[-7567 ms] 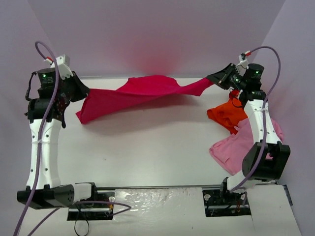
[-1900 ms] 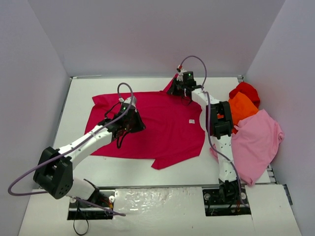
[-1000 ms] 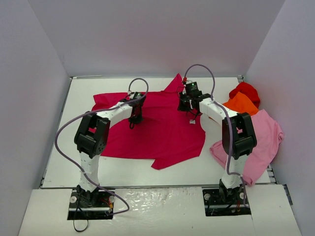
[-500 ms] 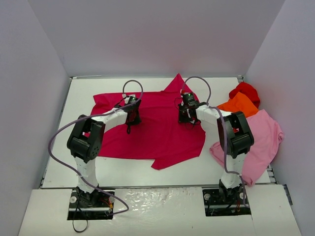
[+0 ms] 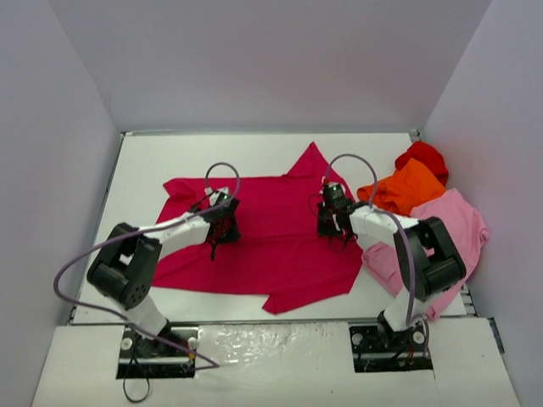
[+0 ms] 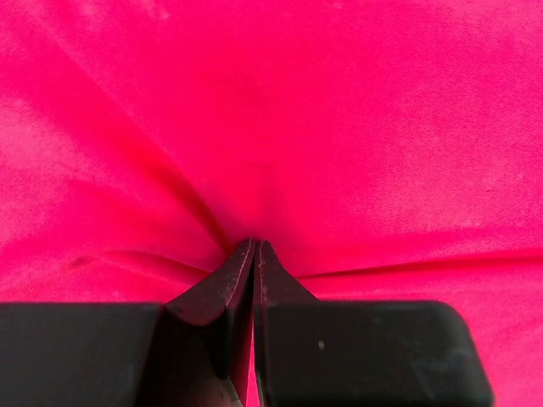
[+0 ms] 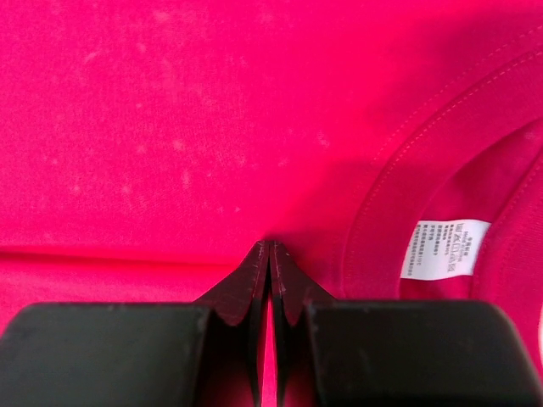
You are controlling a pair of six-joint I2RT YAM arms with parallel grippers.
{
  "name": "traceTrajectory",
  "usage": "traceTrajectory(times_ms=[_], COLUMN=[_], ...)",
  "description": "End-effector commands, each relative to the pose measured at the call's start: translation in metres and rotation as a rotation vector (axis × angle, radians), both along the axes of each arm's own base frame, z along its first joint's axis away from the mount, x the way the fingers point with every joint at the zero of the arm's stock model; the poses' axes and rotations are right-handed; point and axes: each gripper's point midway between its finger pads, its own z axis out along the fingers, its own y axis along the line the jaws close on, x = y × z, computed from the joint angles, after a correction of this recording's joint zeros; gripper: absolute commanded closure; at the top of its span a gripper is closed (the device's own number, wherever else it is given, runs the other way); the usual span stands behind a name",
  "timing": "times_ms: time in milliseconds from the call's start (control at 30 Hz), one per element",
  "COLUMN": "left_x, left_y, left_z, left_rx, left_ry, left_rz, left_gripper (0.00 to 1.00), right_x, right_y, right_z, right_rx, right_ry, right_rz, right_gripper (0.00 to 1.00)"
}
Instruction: Fold and stack the t-shirts
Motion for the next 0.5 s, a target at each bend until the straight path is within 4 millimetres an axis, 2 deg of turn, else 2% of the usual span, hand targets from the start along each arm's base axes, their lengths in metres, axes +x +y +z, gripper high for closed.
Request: traceTrajectory(times_ms=[0,67,200,267,333,367,400,467], left_x=[-0.033,-0.033,-0.025,-0.021,-0.017,-0.017,-0.015,-0.013], left_y=[0.020,0.023,0.028,0.026,0.023,0.022,0.020,0.016], left_z=[0.001,0.004,0.020,0.025,0.029,0.031,0.033,0.040], left_rx=[0.049,0.056,0.070,0.067,0.069,0.068,0.064,0.054], left_ry=[0.063,0.047,-0.023,-0.047,-0.067,-0.074,-0.085,-0.104], left_rz=[0.039,0.049,0.063,0.050,0.039,0.033,0.027,0.015], left_gripper=[1.00,1.00,1.00,0.96,0.81,0.70,0.59,0.34], right_x=[-0.022,-0.014,0.030,0.051,0.078,0.090,0.099,0.117], right_y=[-0.017,-0.015,-0.007,-0.003,0.007,0.013,0.018,0.032], right_z=[0.004,0.016,0.071,0.093,0.122,0.127,0.118,0.111], right_rx=[-0.063,-0.053,-0.035,-0.031,-0.020,-0.019,-0.023,-0.003], right_ry=[0.027,-0.012,-0.185,-0.249,-0.323,-0.336,-0.318,-0.312], right_rz=[-0.043,-0.054,-0.090,-0.093,-0.077,-0.067,-0.055,-0.026], right_gripper=[1.00,1.00,1.00,1.00,1.00,1.00,1.00,1.00])
